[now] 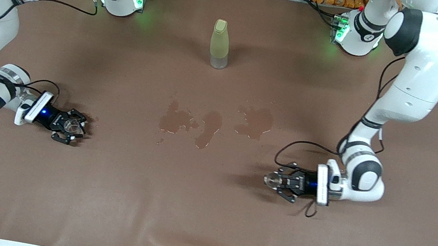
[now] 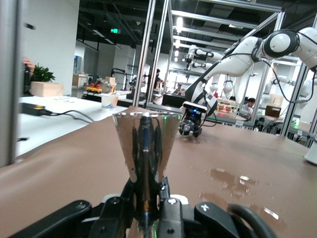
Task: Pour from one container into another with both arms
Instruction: 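Lift the beaker with the right gripper while the left gripper lifts the jigger, then bring the beaker above the jigger while the left gripper moves the jigger under it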
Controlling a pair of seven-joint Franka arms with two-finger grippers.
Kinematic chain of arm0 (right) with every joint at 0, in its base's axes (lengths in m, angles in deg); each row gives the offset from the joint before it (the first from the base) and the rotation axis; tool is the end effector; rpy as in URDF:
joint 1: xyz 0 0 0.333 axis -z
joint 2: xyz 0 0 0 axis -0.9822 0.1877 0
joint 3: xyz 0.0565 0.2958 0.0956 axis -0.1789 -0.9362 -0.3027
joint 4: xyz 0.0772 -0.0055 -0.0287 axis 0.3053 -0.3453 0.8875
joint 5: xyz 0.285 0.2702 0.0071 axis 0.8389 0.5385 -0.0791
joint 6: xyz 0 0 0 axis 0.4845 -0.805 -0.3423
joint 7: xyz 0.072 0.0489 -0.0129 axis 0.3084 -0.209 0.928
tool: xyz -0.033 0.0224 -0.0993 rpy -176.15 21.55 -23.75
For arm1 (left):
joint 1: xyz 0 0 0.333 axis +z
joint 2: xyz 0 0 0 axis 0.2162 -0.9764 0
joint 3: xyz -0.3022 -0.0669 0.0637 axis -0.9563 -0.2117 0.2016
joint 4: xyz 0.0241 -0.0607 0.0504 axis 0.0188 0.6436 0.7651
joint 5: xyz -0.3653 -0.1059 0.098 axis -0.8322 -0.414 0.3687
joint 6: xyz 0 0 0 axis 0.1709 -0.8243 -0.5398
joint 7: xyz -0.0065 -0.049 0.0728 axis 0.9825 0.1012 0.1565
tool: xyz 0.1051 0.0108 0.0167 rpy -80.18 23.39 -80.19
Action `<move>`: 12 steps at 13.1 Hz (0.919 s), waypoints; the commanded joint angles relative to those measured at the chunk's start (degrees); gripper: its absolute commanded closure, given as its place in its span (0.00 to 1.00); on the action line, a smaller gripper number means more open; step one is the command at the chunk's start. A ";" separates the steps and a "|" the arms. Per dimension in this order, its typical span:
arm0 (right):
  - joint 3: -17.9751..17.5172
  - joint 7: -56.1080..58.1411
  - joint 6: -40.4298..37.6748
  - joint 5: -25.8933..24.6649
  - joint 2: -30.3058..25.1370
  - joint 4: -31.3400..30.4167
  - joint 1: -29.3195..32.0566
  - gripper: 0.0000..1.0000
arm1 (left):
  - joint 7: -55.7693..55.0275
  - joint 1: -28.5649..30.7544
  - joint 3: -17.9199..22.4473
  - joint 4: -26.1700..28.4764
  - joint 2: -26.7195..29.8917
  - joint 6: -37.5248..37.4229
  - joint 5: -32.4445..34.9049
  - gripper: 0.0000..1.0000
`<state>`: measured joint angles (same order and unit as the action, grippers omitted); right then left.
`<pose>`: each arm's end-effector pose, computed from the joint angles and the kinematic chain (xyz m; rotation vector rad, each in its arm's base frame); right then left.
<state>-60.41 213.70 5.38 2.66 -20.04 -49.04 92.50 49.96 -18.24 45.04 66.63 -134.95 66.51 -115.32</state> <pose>0.5820 -0.1136 0.0681 -1.5077 -1.2454 -1.3472 0.6716 -0.2137 0.1291 1.3474 -1.0603 1.1088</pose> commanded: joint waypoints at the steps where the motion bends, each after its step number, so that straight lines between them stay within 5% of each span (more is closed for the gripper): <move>1: 0.41 -0.98 -3.05 0.06 -3.11 -1.55 -1.80 1.00 | -0.72 -7.05 0.62 0.26 1.03 6.37 -5.54 1.00; 8: 0.50 -21.02 -11.31 -4.69 -13.56 -3.91 -5.41 1.00 | 0.69 -16.55 0.62 -0.88 1.21 11.75 -10.73 1.00; 12: 0.50 -29.03 -11.58 -4.96 -21.65 -7.87 -7.60 1.00 | 11.66 -18.59 0.62 -0.71 1.47 13.96 -19.17 1.00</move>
<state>-60.42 188.04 -6.70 -1.55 -35.99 -52.10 86.44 57.76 -36.19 45.04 65.24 -134.78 79.70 -131.28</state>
